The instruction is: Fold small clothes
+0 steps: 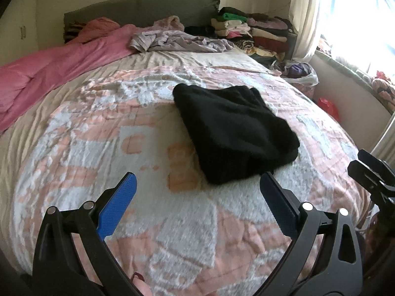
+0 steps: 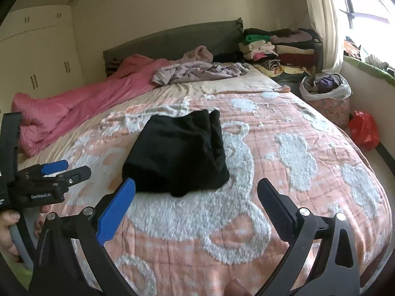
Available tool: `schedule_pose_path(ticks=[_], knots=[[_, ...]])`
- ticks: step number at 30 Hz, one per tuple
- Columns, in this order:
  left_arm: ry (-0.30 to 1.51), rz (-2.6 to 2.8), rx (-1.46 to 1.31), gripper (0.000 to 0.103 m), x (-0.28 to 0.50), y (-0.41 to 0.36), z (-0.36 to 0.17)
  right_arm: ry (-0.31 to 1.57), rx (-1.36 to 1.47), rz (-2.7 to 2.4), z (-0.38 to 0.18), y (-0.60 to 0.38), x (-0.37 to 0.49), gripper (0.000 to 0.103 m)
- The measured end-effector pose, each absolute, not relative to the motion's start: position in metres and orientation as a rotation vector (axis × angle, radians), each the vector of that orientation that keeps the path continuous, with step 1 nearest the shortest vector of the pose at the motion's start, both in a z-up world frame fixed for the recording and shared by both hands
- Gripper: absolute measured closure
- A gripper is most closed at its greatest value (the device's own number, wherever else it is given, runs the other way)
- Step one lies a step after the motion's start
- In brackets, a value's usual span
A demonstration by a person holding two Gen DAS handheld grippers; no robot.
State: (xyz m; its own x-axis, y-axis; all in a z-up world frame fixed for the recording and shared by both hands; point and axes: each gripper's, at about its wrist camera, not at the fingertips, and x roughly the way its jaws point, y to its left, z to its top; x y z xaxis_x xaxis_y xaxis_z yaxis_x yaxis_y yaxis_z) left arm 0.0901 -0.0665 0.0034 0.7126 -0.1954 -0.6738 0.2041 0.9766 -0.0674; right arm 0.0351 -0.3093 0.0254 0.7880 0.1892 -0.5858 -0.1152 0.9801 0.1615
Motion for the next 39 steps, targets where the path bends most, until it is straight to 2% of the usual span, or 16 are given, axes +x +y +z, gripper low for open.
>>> schedule_pose_path(ticks=[18, 39], knots=[[0.796, -0.175, 0.019, 0.01, 0.047, -0.044, -0.035, 0.745, 0.082, 0.14, -0.011, -0.291, 0.012, 0.004], [0.806, -0.171, 0.01, 0.01, 0.048, -0.042, -0.036, 0.766, 0.056, 0.151, -0.015, -0.282, 0.011, 0.004]])
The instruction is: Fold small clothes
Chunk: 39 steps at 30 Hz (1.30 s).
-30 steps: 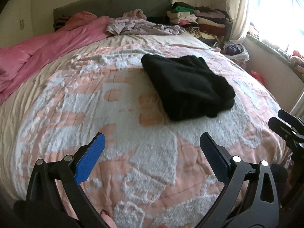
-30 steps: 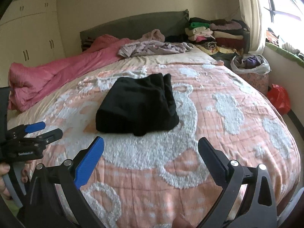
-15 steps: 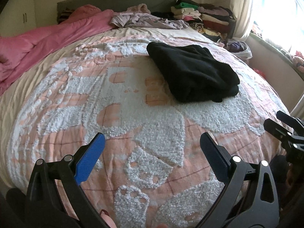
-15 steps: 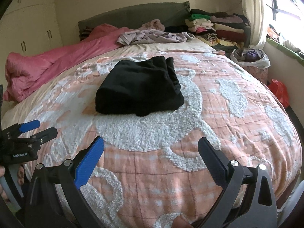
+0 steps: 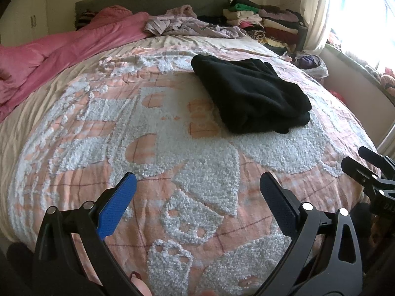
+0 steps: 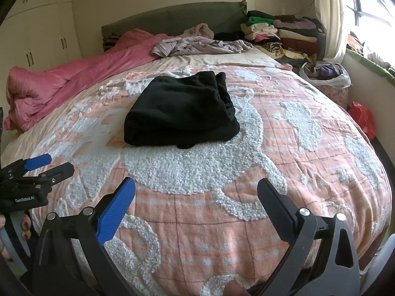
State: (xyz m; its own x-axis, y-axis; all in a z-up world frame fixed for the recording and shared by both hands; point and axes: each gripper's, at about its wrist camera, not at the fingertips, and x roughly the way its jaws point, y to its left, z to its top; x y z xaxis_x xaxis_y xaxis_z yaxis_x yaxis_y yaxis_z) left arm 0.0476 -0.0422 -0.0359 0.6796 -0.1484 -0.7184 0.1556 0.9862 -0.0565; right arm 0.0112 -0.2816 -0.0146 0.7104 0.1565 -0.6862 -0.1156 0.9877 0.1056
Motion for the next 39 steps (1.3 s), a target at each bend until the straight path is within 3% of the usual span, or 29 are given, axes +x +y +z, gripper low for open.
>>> schedule_pose_path(ticks=[39], knots=[[0.803, -0.131, 0.008, 0.01, 0.0437, -0.0369, -0.031, 0.77, 0.055, 0.15, -0.0152, -0.2829, 0.0099, 0.004]])
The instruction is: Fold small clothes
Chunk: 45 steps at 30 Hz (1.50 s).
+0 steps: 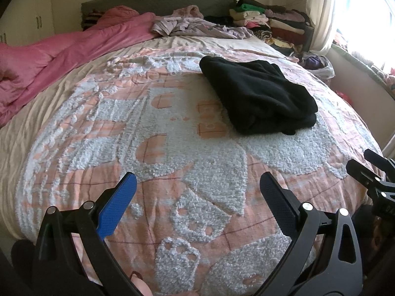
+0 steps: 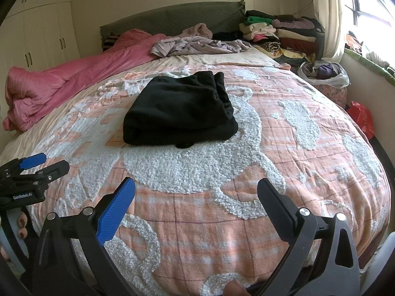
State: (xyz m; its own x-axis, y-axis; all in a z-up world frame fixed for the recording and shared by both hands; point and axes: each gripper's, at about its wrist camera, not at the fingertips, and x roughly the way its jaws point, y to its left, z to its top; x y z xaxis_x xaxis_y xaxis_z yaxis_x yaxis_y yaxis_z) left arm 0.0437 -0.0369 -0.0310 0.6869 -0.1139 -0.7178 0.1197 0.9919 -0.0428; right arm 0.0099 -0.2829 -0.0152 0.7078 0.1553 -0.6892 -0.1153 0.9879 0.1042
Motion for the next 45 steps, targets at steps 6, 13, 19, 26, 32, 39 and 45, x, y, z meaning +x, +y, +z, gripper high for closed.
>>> schedule_pose_path(ticks=[6, 13, 19, 26, 32, 39, 45], knots=[[0.803, -0.129, 0.01, 0.009, 0.044, -0.037, -0.031, 0.769, 0.056, 0.151, -0.015, -0.283, 0.01, 0.004], [0.799, -0.127, 0.01, 0.01, 0.043, -0.037, -0.031, 0.773, 0.056, 0.147, -0.016, -0.287, 0.011, 0.004], [0.801, -0.11, 0.032, 0.009, 0.043, -0.039, -0.028, 0.773, 0.055, 0.146, -0.016, -0.286, 0.011, 0.004], [0.818, -0.126, 0.032, 0.01, 0.044, -0.039, -0.031, 0.778, 0.06, 0.135, -0.019, -0.291, 0.012, 0.004], [0.83, -0.083, 0.042, 0.01, 0.048, -0.034, -0.034, 0.774, 0.109, 0.081, -0.02, -0.305, 0.016, 0.004], [0.823, 0.002, -0.062, 0.009, 0.064, 0.016, -0.03, 0.716, 0.331, -0.11, -0.011, -0.391, 0.021, 0.004], [0.794, 0.239, -0.152, 0.009, 0.108, 0.135, -0.01, 0.555, 0.517, -0.482, 0.021, -0.554, -0.023, 0.005]])
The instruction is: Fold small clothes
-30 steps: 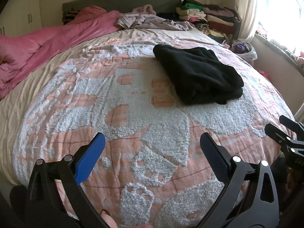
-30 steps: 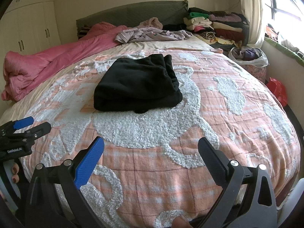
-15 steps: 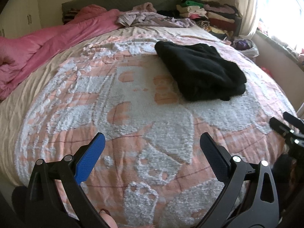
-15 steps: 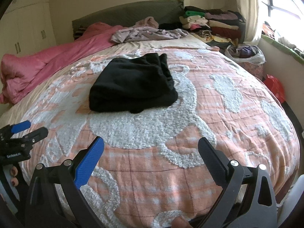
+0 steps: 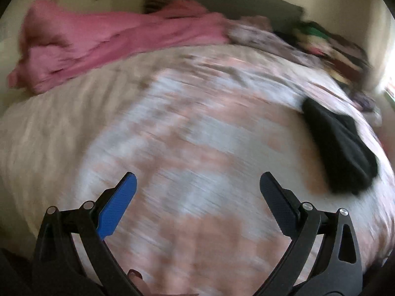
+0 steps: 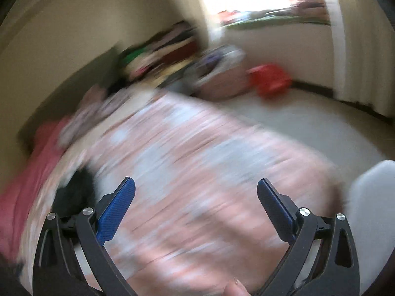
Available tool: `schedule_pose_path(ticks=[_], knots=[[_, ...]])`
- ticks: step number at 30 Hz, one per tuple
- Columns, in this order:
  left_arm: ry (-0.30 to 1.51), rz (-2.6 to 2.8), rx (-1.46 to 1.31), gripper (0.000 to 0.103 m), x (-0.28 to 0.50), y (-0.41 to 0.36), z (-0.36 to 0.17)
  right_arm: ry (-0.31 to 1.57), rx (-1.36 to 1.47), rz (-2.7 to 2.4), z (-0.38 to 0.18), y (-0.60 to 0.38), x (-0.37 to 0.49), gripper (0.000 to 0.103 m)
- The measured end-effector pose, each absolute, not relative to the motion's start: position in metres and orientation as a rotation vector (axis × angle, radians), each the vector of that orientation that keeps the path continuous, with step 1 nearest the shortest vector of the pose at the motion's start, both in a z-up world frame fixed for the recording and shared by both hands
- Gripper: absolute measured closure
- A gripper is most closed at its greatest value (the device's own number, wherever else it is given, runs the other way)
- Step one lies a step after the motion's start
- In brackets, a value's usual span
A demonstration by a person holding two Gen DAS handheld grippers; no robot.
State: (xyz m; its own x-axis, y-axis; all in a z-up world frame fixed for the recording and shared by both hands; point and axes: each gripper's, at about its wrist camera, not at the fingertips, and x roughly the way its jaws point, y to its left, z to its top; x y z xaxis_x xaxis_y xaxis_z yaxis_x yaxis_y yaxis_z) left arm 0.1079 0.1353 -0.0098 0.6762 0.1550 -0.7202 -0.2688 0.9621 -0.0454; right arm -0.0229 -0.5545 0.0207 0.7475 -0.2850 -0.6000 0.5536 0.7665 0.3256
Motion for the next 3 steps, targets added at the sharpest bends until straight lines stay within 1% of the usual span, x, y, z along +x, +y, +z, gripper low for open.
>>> schedule_pose_path(ticks=[3], knots=[[0.781, 0.425, -0.15, 0.009, 0.123, 0.216, -0.004, 0.486, 0.486, -0.756, 0.036, -0.637, -0.08, 0.005]])
